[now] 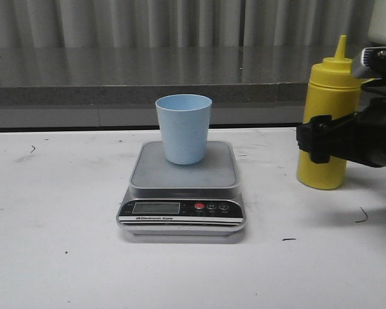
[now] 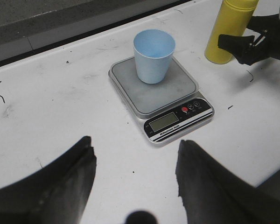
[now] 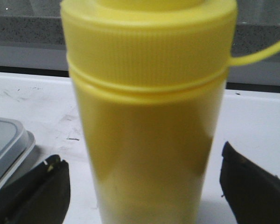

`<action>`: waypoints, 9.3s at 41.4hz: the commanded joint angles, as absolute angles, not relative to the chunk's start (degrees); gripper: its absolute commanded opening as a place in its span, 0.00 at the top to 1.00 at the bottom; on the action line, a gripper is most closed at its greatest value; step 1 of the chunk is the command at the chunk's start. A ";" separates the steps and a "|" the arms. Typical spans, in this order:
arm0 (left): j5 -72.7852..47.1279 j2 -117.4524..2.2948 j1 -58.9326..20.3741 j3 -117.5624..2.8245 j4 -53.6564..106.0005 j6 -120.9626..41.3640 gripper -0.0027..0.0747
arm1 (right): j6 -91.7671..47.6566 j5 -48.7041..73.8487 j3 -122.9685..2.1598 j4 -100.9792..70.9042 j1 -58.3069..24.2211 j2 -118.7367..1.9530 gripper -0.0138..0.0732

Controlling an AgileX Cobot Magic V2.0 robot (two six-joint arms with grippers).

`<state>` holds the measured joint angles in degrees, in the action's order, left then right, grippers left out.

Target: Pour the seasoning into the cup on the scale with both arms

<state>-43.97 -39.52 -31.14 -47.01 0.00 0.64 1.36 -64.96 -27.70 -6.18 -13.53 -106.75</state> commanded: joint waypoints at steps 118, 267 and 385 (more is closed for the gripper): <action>-39.74 -39.62 -31.44 -48.48 0.33 0.54 0.47 | -22.95 28.93 -84.41 89.57 -31.03 -100.05 0.49; -39.74 -39.62 -31.44 -48.48 0.33 0.54 0.47 | 5.78 -69.49 -43.76 21.68 1.14 -114.45 0.38; -39.64 -39.62 -31.44 -48.48 0.33 0.54 0.47 | 0.00 37.06 -39.75 5.99 -12.86 -31.99 0.37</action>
<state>-43.97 -39.52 -31.14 -47.01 0.00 0.64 0.75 41.53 -37.72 4.96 -12.93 -32.00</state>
